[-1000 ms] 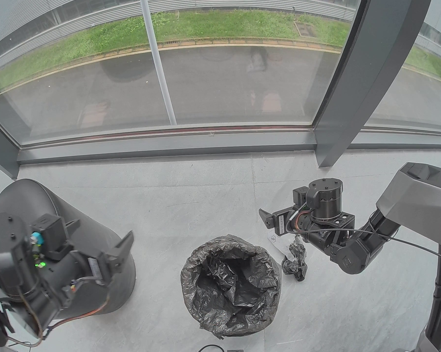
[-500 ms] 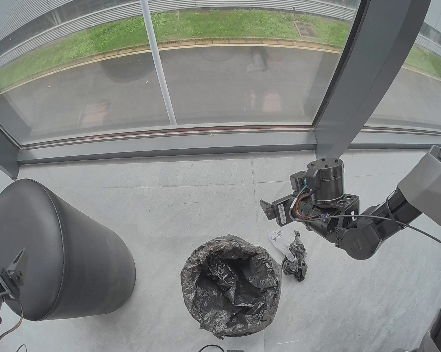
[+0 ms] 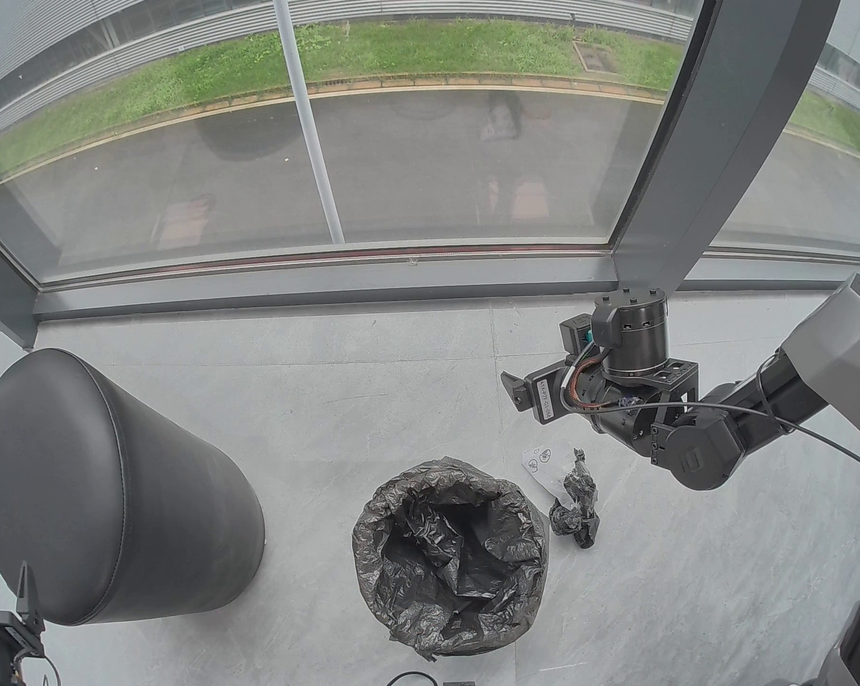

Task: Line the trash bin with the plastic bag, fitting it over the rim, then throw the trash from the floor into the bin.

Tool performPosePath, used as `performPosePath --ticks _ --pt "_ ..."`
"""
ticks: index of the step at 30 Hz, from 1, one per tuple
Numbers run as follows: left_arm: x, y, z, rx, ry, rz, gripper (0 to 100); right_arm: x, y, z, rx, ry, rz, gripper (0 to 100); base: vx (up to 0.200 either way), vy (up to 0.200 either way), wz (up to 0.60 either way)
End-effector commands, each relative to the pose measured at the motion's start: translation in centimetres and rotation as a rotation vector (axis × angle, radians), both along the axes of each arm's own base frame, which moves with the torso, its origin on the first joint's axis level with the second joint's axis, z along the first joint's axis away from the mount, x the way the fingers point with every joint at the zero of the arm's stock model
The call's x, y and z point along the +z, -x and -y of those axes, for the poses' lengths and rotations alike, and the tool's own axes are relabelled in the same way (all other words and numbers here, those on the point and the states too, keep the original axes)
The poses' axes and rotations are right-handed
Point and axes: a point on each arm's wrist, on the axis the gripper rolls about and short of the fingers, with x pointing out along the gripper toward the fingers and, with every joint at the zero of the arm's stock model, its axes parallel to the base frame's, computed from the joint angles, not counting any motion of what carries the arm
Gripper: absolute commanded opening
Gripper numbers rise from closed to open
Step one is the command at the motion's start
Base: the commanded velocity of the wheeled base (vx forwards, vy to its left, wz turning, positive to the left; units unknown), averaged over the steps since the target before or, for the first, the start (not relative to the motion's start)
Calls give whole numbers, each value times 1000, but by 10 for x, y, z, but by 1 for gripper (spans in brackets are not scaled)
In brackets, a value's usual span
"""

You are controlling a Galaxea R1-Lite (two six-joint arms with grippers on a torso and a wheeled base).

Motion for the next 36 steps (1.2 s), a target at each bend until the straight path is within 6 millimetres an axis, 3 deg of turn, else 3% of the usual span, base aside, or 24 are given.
performPosePath --ticks 1,14,17,23,28,32,36 --pt "-15 14 0 15 0 121 100 -1 0 -2 7 0 2 100 0 0 0" --pt "-18 20 4 -156 -10 193 100 -13 -6 -14 29 32 -6 100 0 0 0" --pt "-18 19 7 -317 1 194 100 -18 -4 -21 44 39 -14 100 0 0 0" --pt "-18 19 8 -341 56 212 100 -15 -4 -22 43 42 -2 100 0 0 0" --pt "-19 20 11 -495 38 149 100 -12 -8 -22 45 56 9 100 0 0 0" --pt "-19 21 11 -480 51 135 100 -23 -17 -21 35 76 -5 100 0 0 0" --pt "-19 21 8 -329 72 150 100 -36 -37 -9 -4 110 -14 100 0 0 0"
